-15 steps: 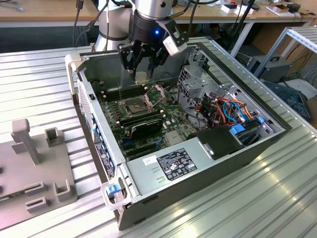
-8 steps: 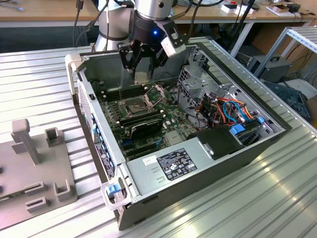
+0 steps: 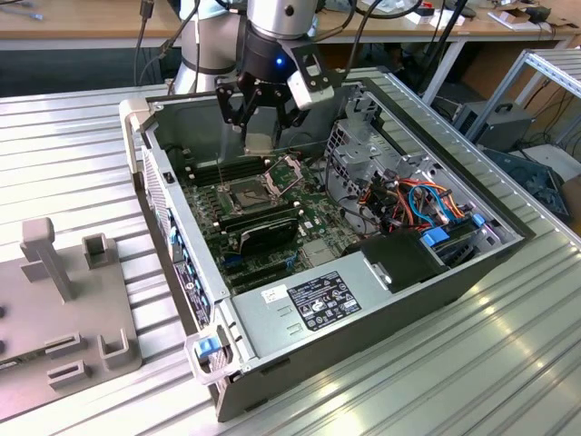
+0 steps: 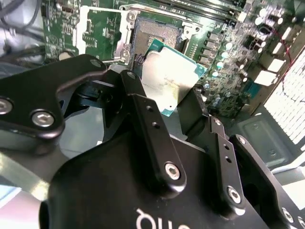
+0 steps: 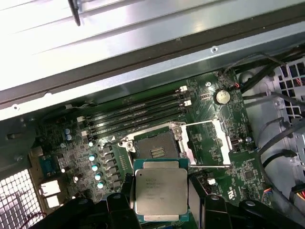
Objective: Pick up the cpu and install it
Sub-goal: 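Place the cpu into insertion slot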
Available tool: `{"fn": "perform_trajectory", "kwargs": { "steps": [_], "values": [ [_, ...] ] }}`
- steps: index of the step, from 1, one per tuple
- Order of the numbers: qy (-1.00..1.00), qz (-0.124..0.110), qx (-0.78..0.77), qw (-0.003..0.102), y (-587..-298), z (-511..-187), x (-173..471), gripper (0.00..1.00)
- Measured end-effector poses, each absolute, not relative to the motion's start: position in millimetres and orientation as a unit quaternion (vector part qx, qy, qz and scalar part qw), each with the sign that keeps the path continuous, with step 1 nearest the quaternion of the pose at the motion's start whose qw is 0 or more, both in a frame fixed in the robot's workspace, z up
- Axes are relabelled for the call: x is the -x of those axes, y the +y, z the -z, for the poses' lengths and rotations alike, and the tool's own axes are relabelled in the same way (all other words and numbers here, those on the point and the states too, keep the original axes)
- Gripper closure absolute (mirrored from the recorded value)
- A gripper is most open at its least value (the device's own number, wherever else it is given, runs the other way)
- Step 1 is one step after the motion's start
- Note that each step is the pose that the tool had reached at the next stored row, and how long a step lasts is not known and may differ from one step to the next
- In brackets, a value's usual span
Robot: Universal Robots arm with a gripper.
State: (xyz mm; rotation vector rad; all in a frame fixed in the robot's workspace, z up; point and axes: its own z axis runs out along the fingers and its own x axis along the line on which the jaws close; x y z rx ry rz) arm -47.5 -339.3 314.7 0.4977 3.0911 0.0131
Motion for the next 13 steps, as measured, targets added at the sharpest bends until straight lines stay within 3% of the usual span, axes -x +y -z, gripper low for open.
{"fn": "perform_trajectory", "kwargs": {
  "steps": [13],
  "values": [
    [0.946, -0.003, -0.323, 0.006, -339.3, -311.5, 47.5, 0.45]
  ]
}}
